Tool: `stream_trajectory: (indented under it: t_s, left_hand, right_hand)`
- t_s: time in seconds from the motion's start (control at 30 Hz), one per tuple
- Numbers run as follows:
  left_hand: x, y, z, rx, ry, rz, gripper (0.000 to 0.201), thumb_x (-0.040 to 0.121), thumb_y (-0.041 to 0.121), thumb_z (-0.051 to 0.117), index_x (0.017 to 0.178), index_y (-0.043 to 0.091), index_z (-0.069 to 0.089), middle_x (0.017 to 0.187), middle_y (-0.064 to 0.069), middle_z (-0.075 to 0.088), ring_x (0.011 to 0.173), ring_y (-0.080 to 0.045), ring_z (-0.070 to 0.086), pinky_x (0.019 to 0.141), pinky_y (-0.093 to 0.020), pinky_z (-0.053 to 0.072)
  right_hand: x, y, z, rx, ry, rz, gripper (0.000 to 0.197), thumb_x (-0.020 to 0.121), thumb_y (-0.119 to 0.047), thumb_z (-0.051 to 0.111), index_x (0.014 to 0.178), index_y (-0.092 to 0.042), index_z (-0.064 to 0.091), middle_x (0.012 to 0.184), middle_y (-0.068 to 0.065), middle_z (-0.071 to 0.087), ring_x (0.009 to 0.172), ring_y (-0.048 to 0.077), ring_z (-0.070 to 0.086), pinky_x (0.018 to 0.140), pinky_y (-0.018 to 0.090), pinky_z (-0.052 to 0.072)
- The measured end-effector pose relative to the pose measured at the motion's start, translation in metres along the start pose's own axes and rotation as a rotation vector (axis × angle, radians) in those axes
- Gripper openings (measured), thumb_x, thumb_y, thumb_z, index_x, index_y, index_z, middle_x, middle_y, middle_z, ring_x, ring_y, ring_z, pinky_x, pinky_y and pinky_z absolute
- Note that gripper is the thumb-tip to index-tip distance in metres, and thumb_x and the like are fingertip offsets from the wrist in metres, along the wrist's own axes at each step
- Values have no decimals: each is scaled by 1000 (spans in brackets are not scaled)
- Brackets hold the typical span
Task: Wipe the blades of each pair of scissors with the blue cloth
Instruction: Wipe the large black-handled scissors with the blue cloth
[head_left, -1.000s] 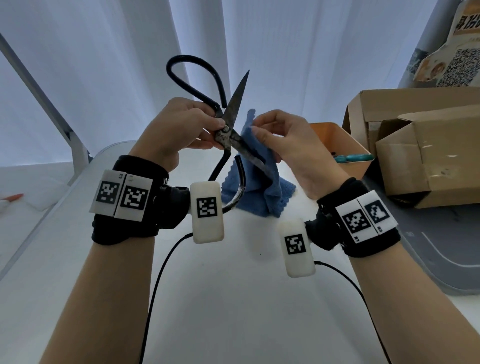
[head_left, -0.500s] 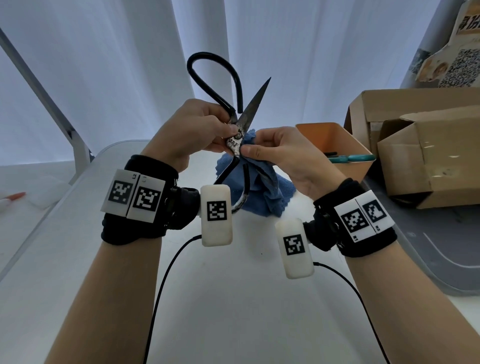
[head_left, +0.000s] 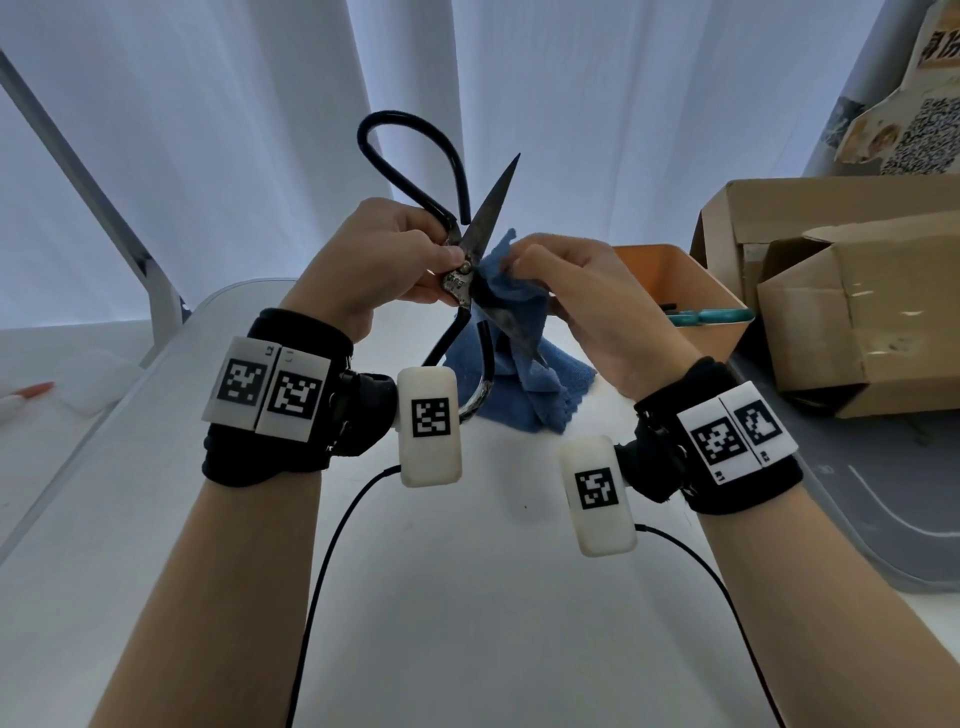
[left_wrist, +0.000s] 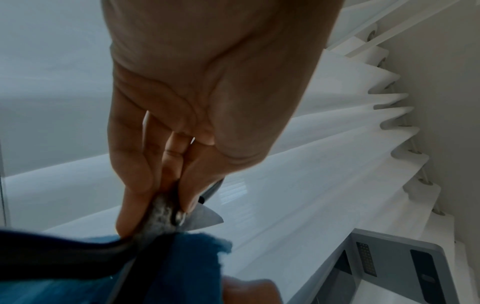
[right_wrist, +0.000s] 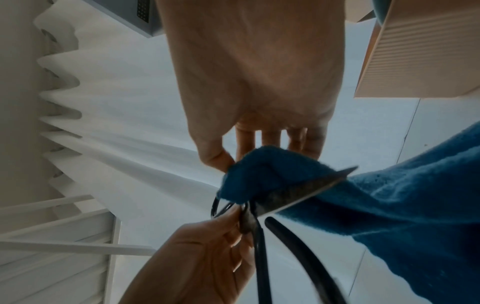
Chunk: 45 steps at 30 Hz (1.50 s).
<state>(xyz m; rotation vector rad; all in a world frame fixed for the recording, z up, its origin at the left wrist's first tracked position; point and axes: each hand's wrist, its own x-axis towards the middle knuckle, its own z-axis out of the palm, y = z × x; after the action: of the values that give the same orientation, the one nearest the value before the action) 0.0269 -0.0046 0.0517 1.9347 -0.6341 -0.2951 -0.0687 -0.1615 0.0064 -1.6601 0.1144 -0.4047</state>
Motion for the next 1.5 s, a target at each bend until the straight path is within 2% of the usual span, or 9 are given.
stream_trajectory:
  t_s: [0.13,0.23,0.4,0.7,0.83,1.0,1.23,1.33,1.5]
  left_hand:
    - [0,1,-1,-10,-18,-4,9,93,8,62,97,5,70,77,-3,74,67,-12,73,61,-17,54]
    - [0,2,1,-12,-30,0,11,93,8,62,100,4,71,77,-2,74,66,-11,73,61,-16,55]
    - [-1,5,5,1,-62,8,10,93,7,63,100,3,70,77,-4,72,60,-7,70,57,-15,54]
    - [0,2,8,32,-67,-2,11,93,7,64,101,1,70,76,-4,72,60,-9,70,56,-15,53]
    - [0,3,10,37,-75,16,9,94,7,62,97,3,69,76,-4,70,59,-6,68,56,-14,53]
    - [-2,4,9,0,-76,18,9,94,6,61,98,3,69,75,-3,70,57,-5,68,55,-14,52]
    - [-2,4,12,13,-69,31,12,95,5,62,104,0,68,79,-5,70,57,-5,68,54,-13,51]
    - [0,3,9,-9,-68,27,13,95,5,61,104,-1,68,78,-4,71,60,-5,69,58,-14,52]
    - [-1,3,10,-13,-77,17,11,95,5,62,103,2,68,80,-6,71,59,-6,69,56,-14,52]
  right_hand:
    - [-2,0,-2,-29,-2,23,21,94,-12,57,88,-2,74,90,9,74,85,12,66,88,27,49]
    - [-2,2,-3,28,-14,29,8,91,-3,65,98,-3,63,94,15,75,89,25,71,91,35,55]
    - [-1,2,0,88,-10,28,27,84,1,75,101,-7,55,98,25,73,82,27,72,78,32,59]
    - [-2,1,-2,38,-54,61,32,88,7,67,110,-9,51,106,32,69,100,45,69,98,49,54]
    - [-1,2,-1,42,27,85,36,83,-2,77,105,-10,48,77,10,63,83,32,62,95,47,53]
    - [-1,-1,-1,98,-24,102,32,87,5,69,107,-10,49,102,24,73,90,33,70,92,42,56]
    - [-2,1,2,81,-2,112,34,85,8,69,107,-8,50,98,24,65,92,34,63,98,52,51]
    - [-1,1,3,91,-14,96,31,88,3,69,110,-8,49,103,28,64,94,34,64,92,45,55]
    - [-2,0,2,82,-43,94,39,83,16,63,109,-9,50,95,21,56,87,32,55,85,42,53]
